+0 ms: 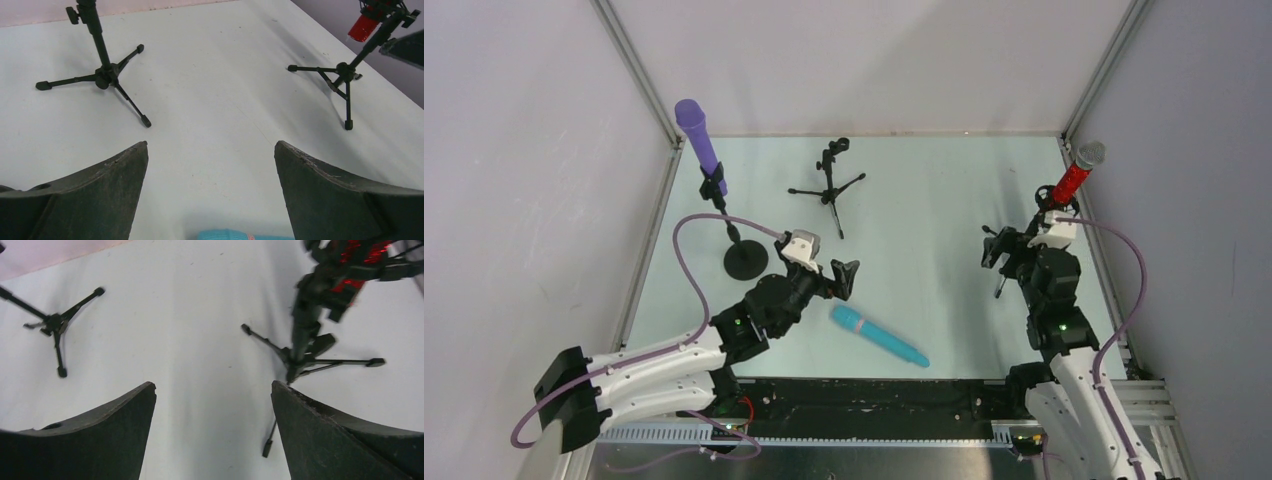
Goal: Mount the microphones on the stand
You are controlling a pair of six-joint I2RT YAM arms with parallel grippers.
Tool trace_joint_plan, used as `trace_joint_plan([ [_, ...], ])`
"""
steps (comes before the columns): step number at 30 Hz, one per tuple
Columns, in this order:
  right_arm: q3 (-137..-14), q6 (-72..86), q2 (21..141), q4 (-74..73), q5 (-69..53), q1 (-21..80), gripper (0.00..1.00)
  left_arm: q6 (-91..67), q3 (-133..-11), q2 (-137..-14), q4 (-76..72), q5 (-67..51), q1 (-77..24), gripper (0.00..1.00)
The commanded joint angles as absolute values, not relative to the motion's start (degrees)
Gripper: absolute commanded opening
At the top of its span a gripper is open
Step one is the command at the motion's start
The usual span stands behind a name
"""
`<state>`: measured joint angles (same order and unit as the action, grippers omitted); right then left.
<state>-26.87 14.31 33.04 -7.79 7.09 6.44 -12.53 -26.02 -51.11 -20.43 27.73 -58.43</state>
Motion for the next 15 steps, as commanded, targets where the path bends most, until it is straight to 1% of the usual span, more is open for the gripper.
trace_joint_plan([
  [1, -27.0, 13.0, 33.7, -5.8, 8.4, 12.3, 0.89, -13.7, -29.6, -51.4, -21.9, 32.5, -58.7, 1.0],
  [5, -28.4, 9.1, 37.1, -4.6, 12.2, 19.9, 0.89, -11.7, -32.2, -52.5, -19.6, 34.3, -58.4, 1.0],
  [7, -29.3, 8.0, 38.6, -4.2, 13.0, 22.2, 0.89, -10.3, -34.4, -53.1, -18.5, 34.7, -58.0, 1.0],
  [11, -29.8, 7.4, 41.1, -3.0, 12.6, 24.8, 0.89, -7.5, -38.1, -55.1, -16.2, 34.4, -56.9, 1.0],
  [15, -29.8, 7.8, 43.1, -2.2, 11.1, 25.6, 0.89, -5.7, -42.4, -57.5, -14.2, 30.5, -54.0, 1.0],
])
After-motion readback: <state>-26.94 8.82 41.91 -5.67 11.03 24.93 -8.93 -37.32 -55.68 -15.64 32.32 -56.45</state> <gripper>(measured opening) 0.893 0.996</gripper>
